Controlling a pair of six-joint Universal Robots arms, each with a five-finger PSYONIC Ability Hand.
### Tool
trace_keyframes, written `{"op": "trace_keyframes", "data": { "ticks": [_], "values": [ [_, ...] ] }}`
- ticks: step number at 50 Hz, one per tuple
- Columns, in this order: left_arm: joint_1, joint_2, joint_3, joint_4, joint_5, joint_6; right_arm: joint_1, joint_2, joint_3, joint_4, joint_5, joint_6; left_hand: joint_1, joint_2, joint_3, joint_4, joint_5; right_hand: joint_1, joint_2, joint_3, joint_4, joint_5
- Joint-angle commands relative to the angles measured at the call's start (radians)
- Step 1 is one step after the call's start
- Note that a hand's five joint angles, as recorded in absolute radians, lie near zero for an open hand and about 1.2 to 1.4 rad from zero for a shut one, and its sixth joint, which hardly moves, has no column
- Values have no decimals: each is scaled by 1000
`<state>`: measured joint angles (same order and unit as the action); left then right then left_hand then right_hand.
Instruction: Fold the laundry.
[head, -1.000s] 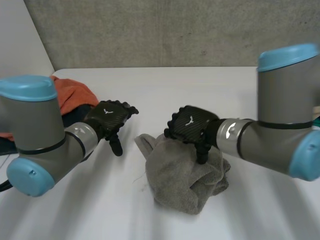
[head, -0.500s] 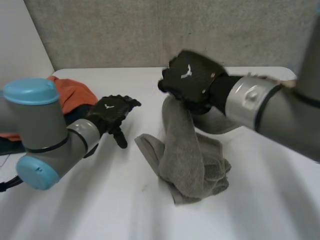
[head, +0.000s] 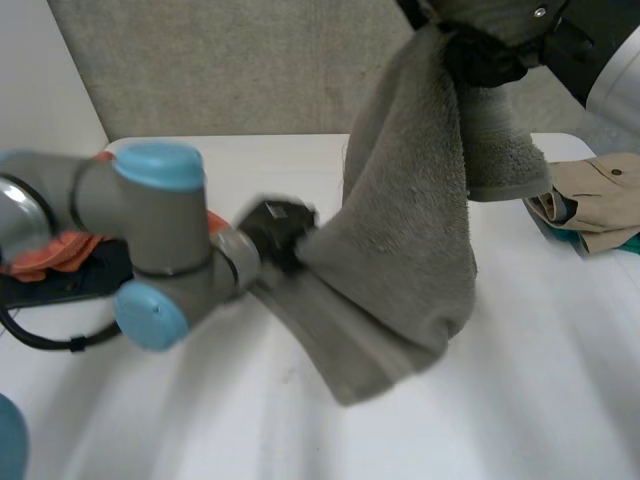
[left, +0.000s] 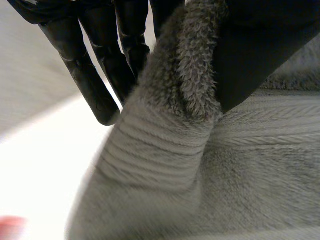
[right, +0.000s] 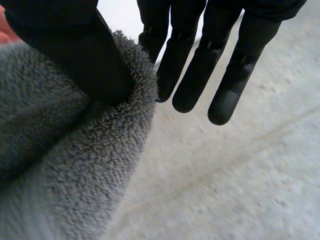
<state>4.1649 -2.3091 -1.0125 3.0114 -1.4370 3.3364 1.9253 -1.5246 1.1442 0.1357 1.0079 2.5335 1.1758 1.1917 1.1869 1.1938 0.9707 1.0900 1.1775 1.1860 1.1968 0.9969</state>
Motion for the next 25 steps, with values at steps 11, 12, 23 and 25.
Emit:
{"op": "trace_keyframes", "data": {
  "ticks": [11,12,23,25],
  "values": [
    [135,379,-133,435,-138,32,-75,192,195,-678,100,-9,220,205,209,202,251,306,219,210,199,225],
    [133,373,-194,423,-143,40,-92,196,257,-741,43,-13,220,205,209,202,251,306,219,210,199,225],
    [95,240,-534,409,-155,98,-195,316,587,-734,-221,-163,220,205,209,202,251,306,219,210,199,225],
    [78,203,-560,405,-151,109,-213,356,623,-680,-219,-258,220,205,209,202,251,306,219,210,199,225]
  ]
}}
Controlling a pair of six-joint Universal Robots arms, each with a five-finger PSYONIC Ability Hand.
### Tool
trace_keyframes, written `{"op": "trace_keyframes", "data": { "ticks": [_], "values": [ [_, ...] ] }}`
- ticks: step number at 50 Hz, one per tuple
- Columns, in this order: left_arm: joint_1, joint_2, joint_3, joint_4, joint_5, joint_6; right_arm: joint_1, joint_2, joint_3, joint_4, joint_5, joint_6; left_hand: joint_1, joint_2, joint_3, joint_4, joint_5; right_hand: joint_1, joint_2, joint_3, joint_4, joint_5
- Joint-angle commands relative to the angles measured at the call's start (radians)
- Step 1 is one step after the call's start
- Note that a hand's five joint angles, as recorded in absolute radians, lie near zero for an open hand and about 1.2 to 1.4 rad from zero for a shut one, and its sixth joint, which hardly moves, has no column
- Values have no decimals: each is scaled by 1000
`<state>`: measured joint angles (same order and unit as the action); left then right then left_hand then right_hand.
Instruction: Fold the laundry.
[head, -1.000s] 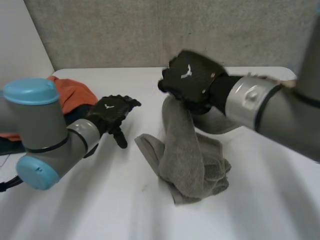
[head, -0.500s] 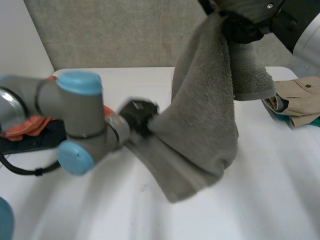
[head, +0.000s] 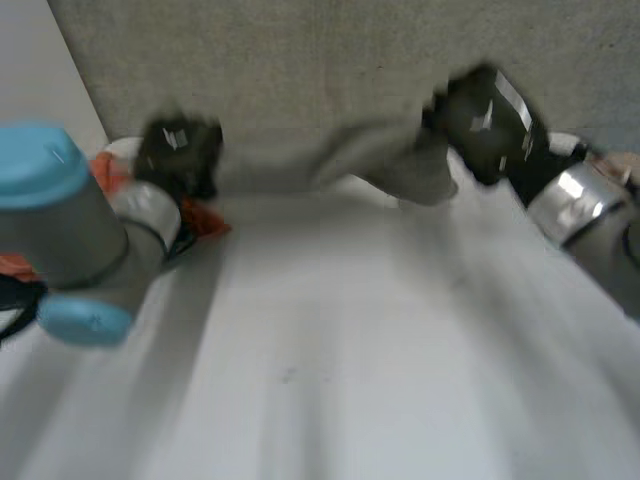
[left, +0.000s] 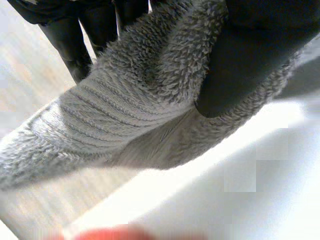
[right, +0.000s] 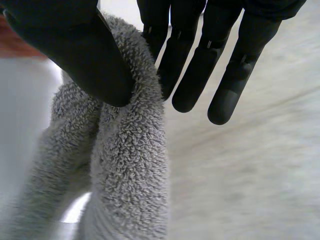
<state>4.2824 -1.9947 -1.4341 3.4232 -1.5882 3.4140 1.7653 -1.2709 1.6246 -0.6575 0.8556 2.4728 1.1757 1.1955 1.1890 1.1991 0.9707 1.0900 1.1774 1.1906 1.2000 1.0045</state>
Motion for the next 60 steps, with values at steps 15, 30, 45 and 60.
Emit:
{"op": "trace_keyframes", "data": {
  "ticks": [15,30,45,60],
  "values": [
    [-3,23,-206,-71,7,76,-50,98,-27,746,26,-258,-706,-726,-720,-730,-676,-727,-815,-828,-837,-816],
    [134,71,-256,-246,120,54,-15,119,-420,1042,330,98,-839,-859,-852,-862,-808,-892,-979,-992,-1002,-981],
    [146,-78,-183,-266,241,27,54,481,-772,1302,424,29,-648,-668,-662,-672,-618,-610,-698,-711,-720,-699],
    [113,-142,-114,-237,166,112,51,464,-661,1109,445,60,221,201,207,197,251,306,219,206,196,217]
  ]
}}
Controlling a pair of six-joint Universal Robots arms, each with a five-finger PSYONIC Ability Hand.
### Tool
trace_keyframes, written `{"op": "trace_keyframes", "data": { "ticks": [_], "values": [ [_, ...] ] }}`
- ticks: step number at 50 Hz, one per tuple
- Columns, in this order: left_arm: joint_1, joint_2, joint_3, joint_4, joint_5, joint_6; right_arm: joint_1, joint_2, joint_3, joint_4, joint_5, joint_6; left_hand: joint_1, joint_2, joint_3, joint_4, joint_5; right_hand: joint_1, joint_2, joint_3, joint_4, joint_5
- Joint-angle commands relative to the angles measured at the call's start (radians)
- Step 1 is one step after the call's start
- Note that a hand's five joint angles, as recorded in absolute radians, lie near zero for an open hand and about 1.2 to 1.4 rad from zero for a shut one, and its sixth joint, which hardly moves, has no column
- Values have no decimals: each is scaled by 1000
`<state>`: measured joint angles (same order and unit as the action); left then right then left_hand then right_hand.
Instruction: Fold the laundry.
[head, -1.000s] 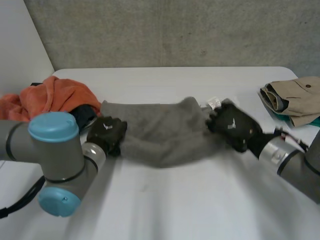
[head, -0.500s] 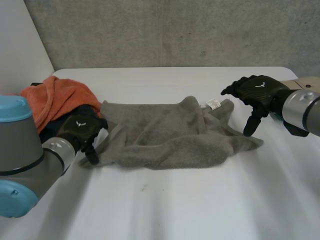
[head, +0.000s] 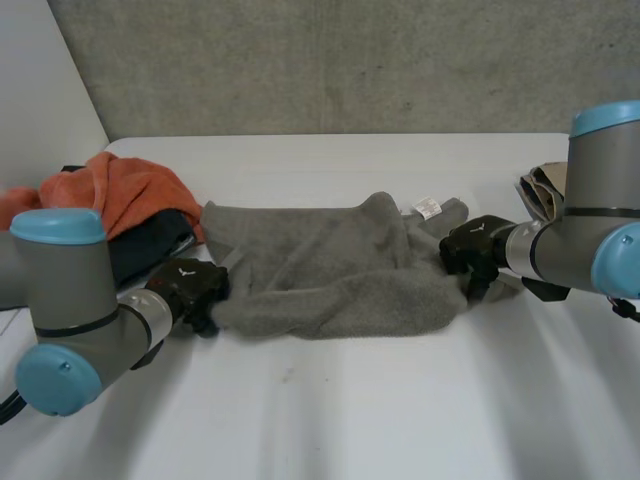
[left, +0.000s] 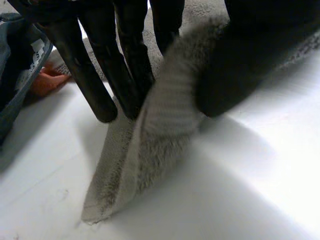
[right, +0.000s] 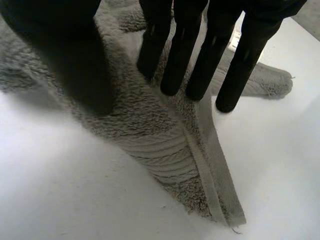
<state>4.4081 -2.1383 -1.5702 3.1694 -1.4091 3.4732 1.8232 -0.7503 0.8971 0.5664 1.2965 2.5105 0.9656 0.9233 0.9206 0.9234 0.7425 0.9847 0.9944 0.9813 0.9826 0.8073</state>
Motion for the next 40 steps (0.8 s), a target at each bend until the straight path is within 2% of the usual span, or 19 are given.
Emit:
{"op": "trace_keyframes", "data": {
  "ticks": [1,5,10,14,18,22,27,36,40],
  "values": [
    [-15,11,28,17,-17,61,-8,-75,75,-123,4,22,431,473,476,473,479,412,402,415,414,414],
    [-15,118,41,11,-50,83,-38,-207,100,-132,-2,5,431,473,476,473,479,412,402,415,414,414],
    [-9,427,93,8,-59,83,-108,-447,76,-123,-9,-86,431,473,476,473,479,412,402,415,414,414],
    [11,595,165,-23,-36,81,-146,-591,40,-102,-14,-142,431,473,476,473,479,412,402,415,414,414],
    [24,629,261,-118,-4,83,-157,-687,28,-82,-42,-156,431,473,476,473,479,412,402,415,414,414],
    [31,603,352,-237,10,89,-166,-719,39,-69,-78,-159,431,473,476,473,479,412,402,415,414,414],
    [28,496,418,-307,10,125,-144,-681,75,-68,-75,-174,431,473,476,473,479,412,402,415,414,414],
    [-13,192,481,-290,15,205,-96,-446,112,-94,-16,-217,431,473,476,473,479,412,402,415,414,414],
    [-25,25,584,-189,16,245,-76,-295,42,-184,27,-184,431,473,476,473,479,412,402,415,414,414]
  ]
}}
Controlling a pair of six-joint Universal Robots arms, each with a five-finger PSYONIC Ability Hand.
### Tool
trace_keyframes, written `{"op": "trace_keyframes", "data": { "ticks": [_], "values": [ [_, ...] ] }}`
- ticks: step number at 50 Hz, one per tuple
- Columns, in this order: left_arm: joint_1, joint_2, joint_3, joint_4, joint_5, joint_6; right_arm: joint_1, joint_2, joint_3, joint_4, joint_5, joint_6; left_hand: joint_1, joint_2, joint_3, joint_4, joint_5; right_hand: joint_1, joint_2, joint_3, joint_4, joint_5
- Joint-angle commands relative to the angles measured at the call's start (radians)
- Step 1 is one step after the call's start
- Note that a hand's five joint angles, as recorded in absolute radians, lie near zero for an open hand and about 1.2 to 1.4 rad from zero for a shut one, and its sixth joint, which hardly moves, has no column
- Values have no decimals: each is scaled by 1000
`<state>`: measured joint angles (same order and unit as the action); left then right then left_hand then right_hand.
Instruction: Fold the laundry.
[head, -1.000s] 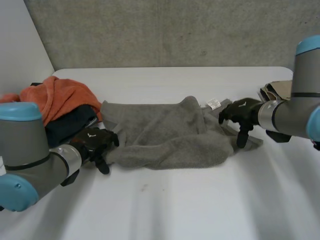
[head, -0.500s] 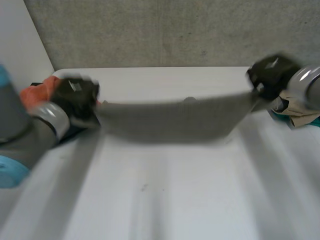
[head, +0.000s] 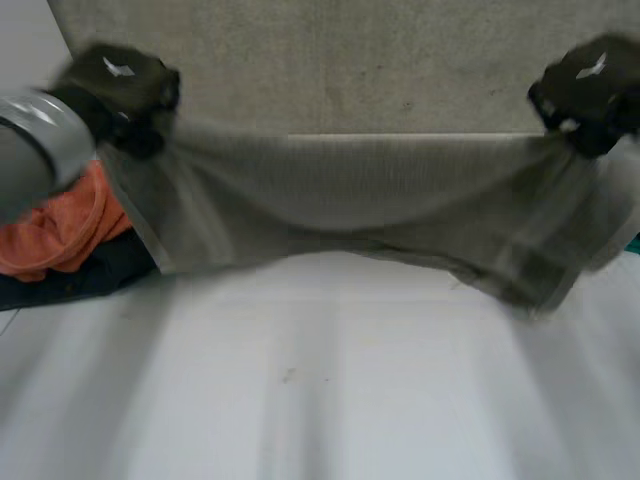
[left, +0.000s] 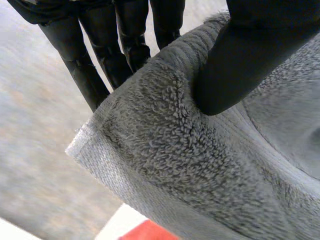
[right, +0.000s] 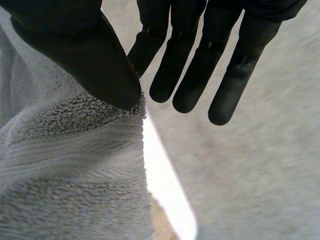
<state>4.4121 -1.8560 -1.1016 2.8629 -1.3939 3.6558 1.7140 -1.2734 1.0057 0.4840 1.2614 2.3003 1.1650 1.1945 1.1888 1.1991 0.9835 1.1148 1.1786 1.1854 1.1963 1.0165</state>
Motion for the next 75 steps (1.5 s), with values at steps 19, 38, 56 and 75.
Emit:
{"op": "trace_keyframes", "data": {
  "ticks": [19,38,56,75],
  "values": [
    [-26,-338,409,834,-154,-146,61,249,-227,-995,175,423,231,202,207,197,238,281,218,211,200,205],
    [-14,-157,-308,743,55,-137,62,212,169,-613,-19,393,231,202,207,197,238,-353,-416,-423,-434,-429],
    [-48,145,-394,529,67,-71,216,313,160,-400,41,803,231,202,207,197,238,-940,-1004,-1011,-1022,-1017],
    [-200,336,-216,296,-36,-76,455,709,-160,-492,372,1064,231,202,207,197,238,-940,-1004,-1011,-1022,-1017]
  ]
}}
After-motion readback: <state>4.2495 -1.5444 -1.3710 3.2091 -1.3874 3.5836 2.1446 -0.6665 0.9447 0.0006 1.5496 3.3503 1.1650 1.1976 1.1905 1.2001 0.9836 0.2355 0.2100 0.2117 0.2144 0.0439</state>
